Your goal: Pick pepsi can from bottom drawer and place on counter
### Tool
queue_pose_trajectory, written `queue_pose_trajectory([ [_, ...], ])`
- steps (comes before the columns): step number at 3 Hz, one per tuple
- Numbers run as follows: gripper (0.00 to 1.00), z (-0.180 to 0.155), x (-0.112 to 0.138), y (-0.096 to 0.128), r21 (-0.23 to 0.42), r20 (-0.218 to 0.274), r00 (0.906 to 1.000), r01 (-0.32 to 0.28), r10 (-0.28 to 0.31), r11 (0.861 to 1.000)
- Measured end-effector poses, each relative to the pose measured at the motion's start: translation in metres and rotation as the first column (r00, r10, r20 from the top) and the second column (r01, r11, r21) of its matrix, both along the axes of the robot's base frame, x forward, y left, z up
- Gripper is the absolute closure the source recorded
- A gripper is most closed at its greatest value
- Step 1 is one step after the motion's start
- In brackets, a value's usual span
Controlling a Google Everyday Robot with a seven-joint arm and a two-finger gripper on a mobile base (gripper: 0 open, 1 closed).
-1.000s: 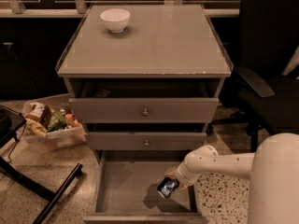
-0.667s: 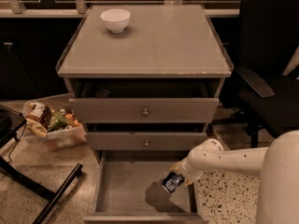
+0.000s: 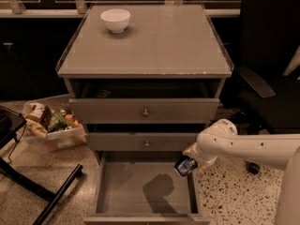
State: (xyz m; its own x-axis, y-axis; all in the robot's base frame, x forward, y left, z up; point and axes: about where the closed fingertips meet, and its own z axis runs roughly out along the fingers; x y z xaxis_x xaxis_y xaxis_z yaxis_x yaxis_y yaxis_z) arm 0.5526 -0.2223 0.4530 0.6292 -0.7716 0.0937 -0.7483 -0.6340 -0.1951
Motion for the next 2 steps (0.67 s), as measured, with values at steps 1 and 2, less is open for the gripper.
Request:
queue_pose_trajectory([
  [1,1.00,0.000,0.000,0.000,0.000,0.000,1.0000,0.000,0.000,1.000],
  [2,1.00,0.043,-0.014,-0.011,0.029,0.043,0.9991,-0.003,0.002,1.000],
])
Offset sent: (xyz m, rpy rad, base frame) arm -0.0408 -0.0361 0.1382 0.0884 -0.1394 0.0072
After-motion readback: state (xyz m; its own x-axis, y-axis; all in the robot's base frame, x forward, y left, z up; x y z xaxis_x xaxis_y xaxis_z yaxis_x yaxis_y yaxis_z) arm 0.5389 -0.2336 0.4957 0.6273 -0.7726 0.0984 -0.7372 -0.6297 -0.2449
